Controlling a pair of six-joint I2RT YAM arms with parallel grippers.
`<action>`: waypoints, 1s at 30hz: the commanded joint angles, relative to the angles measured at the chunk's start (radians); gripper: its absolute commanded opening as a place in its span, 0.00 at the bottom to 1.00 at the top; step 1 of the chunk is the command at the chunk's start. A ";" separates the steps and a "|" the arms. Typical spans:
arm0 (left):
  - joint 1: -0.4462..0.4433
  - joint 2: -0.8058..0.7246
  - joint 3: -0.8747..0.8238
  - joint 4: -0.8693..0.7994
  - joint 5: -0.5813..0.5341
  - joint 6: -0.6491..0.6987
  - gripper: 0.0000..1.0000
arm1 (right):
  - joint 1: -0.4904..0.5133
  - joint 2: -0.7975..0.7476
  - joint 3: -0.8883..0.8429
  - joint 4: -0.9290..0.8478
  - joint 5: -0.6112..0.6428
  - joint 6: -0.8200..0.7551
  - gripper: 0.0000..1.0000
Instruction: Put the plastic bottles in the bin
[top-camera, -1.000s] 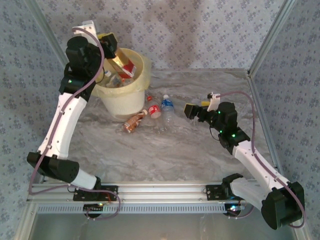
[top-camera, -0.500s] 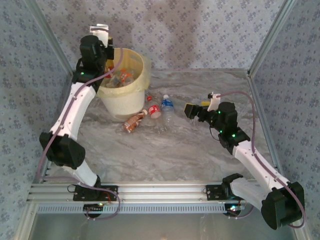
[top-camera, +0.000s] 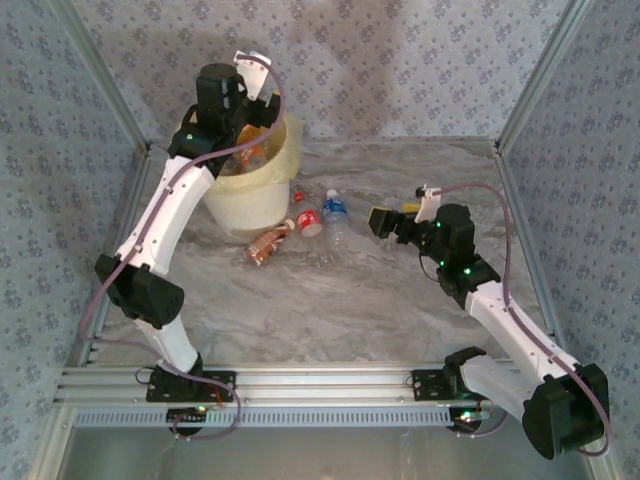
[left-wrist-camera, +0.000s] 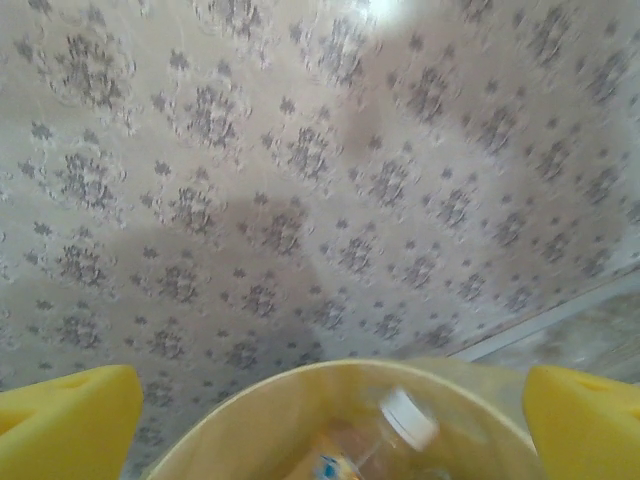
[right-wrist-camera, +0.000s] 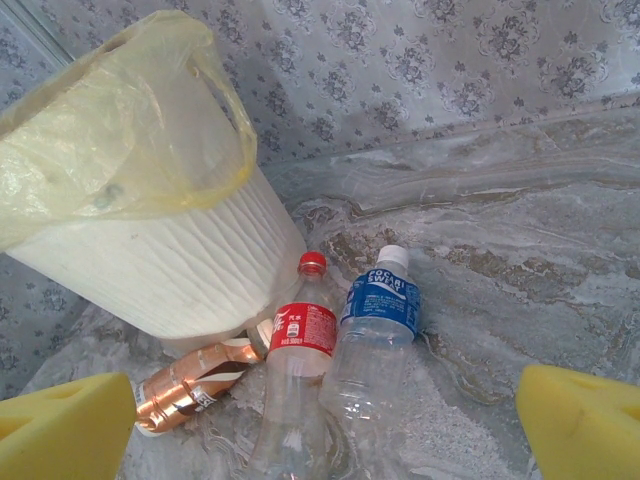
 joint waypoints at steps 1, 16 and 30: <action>0.015 -0.062 0.026 -0.074 0.053 -0.093 0.98 | -0.005 -0.016 0.009 -0.019 0.007 0.010 1.00; 0.005 -0.276 -0.222 -0.073 0.285 -0.454 0.98 | -0.010 0.002 -0.008 -0.037 0.070 0.044 1.00; -0.244 -0.537 -0.628 -0.158 0.152 -0.576 0.98 | -0.030 0.063 -0.020 0.031 0.111 0.123 1.00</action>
